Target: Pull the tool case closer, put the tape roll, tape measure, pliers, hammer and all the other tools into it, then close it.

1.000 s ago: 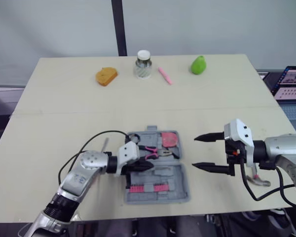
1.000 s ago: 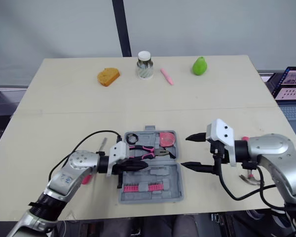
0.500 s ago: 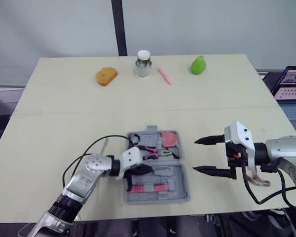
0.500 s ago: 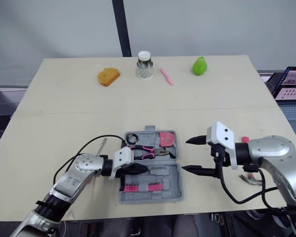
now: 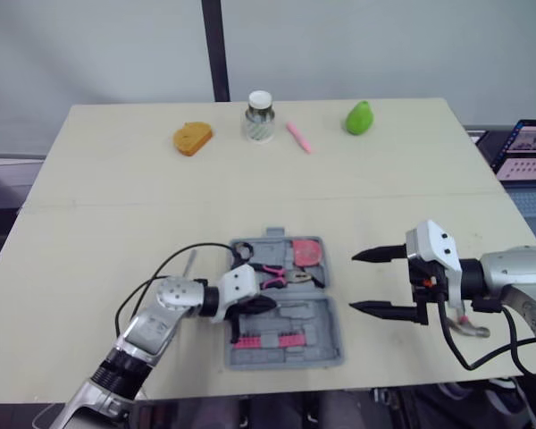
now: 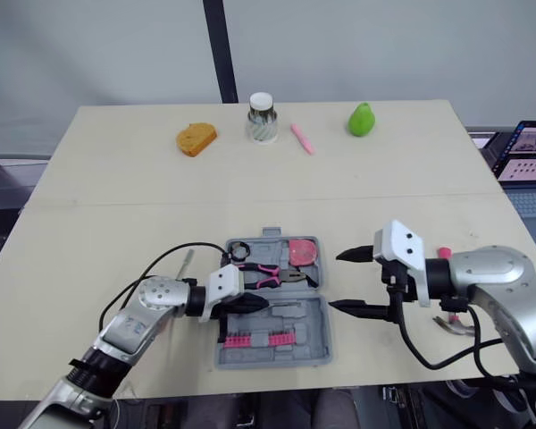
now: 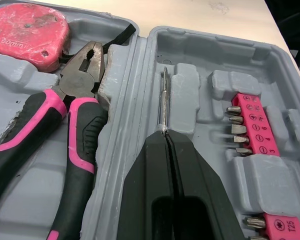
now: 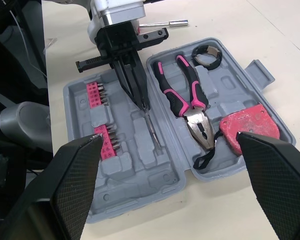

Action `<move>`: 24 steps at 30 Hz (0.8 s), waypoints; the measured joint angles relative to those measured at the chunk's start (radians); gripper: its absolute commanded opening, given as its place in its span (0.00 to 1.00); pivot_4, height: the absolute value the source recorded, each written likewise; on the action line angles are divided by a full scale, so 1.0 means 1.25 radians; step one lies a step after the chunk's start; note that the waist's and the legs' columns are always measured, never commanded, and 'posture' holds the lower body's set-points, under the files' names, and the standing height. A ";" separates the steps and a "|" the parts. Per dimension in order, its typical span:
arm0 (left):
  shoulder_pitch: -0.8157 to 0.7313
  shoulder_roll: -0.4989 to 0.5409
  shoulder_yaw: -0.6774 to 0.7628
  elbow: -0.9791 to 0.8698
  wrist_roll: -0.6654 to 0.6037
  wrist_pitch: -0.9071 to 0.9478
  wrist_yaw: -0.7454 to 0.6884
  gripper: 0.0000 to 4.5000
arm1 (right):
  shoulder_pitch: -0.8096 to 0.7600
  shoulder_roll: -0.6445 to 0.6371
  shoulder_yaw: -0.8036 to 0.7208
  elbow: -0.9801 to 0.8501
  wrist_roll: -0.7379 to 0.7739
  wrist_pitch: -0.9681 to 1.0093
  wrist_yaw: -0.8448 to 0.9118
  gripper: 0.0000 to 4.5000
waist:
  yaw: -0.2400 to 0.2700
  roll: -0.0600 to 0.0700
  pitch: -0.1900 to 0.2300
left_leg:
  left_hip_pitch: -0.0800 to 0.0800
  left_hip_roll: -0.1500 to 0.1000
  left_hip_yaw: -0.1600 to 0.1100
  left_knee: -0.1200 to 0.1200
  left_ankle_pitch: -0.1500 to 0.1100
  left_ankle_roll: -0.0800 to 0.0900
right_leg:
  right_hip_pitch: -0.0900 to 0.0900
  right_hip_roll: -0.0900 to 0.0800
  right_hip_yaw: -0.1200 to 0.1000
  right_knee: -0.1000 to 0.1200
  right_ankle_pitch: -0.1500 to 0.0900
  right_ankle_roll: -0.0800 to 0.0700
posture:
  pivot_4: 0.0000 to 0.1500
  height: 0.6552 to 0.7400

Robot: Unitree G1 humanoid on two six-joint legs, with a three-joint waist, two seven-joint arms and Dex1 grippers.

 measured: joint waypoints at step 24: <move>-0.013 0.016 -0.039 0.001 0.079 -0.096 0.001 0.01 | -0.006 -0.007 0.000 0.000 -0.007 0.000 -0.001 1.00 | 0.000 0.000 0.000 | 0.000 0.000 0.000 0.000 0.000 0.000 | 0.000 0.000 0.000 0.000 0.000 0.000 | 1.00 1.00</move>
